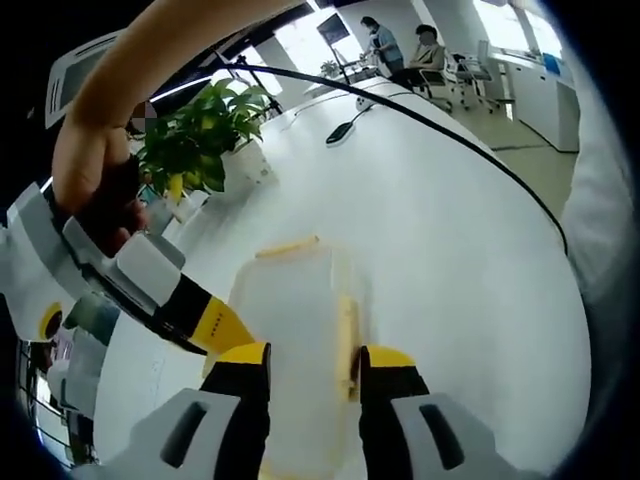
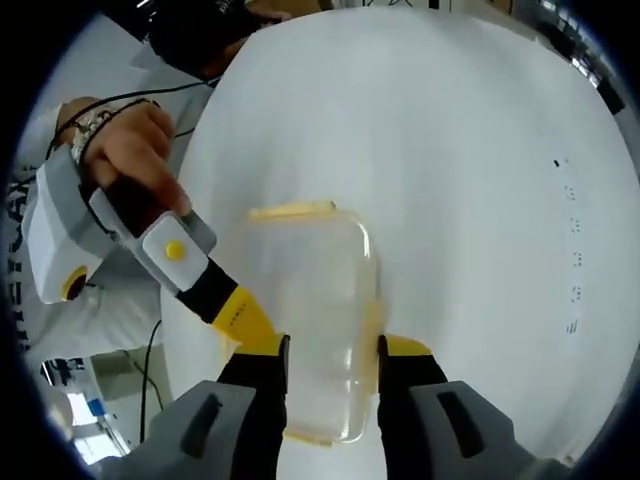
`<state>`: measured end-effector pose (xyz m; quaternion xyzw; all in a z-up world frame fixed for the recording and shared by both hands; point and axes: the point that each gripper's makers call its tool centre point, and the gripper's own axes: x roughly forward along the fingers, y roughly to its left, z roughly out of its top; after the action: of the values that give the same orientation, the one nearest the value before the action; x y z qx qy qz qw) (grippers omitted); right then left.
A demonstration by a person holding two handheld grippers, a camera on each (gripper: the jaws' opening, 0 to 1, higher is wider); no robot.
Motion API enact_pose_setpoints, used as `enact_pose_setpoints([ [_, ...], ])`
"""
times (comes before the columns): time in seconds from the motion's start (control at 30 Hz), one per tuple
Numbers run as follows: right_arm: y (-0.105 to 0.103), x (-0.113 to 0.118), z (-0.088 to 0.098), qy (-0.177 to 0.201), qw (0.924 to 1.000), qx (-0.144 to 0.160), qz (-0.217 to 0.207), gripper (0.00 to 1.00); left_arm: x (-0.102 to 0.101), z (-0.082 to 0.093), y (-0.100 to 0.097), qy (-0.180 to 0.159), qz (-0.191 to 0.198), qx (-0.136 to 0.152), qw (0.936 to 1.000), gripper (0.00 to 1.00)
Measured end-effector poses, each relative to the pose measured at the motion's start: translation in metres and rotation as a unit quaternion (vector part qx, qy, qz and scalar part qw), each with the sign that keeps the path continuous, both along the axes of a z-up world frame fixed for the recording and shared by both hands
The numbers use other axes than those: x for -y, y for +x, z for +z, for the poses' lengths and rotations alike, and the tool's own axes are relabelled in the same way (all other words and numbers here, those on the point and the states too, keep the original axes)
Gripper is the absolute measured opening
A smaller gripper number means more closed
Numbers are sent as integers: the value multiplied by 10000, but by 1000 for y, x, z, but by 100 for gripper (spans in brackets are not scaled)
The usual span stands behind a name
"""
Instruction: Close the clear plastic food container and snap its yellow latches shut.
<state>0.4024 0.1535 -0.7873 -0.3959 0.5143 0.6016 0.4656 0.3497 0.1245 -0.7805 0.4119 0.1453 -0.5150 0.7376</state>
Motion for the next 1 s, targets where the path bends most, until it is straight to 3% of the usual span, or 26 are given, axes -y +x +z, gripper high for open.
enact_pose_setpoints([
  [0.13, -2, 0, 4, 212, 9997, 70, 99, 32, 5, 7, -2, -636, 353, -570, 9957, 28],
  [0.2, -2, 0, 5, 401, 9991, 128, 11, 32, 4, 8, -2, -679, 389, -700, 9945, 31],
  [0.27, -5, 1, 10, 692, 9971, 288, -110, 31, 7, 6, -12, -722, 293, -916, 9927, 42],
  [0.3, -2, 2, 13, 841, 9957, 382, -88, 29, 9, 4, -18, -768, 194, -1018, 9916, 55],
  [0.33, -1, 1, 17, 996, 9940, 364, -264, 29, 8, 4, -19, -751, 214, -1004, 9919, 62],
  [0.4, 4, 5, 31, 1335, 9879, 386, -682, 34, 4, 3, -21, -672, 315, -1055, 9916, 65],
  [0.43, 5, 8, 35, 1434, 9862, 483, -672, 36, 1, 5, -23, -667, 315, -1098, 9912, 66],
  [0.53, 9, 23, 45, 1593, 9821, 866, -510, 48, 2, 20, -23, -1132, 397, -1229, 9851, 77],
  [0.6, 8, 26, 48, 1771, 9780, 1004, -454, 55, -2, 26, -19, -1116, 363, -1059, 9874, 86],
  [0.63, 4, 29, 48, 1796, 9774, 1027, -435, 55, -7, 30, -10, -1007, 370, -721, 9916, 90],
  [0.67, 0, 31, 48, 1822, 9767, 1051, -426, 55, -11, 31, -7, -916, 433, -644, 9928, 91],
  [0.8, -15, 38, 42, 1891, 9738, 1186, -425, 61, -21, 38, 5, -909, 610, -645, 9919, 91],
  [1.0, -27, 47, 32, 2000, 9732, 1103, -264, 67, -36, 41, 18, -834, 768, -690, 9912, 93],
])
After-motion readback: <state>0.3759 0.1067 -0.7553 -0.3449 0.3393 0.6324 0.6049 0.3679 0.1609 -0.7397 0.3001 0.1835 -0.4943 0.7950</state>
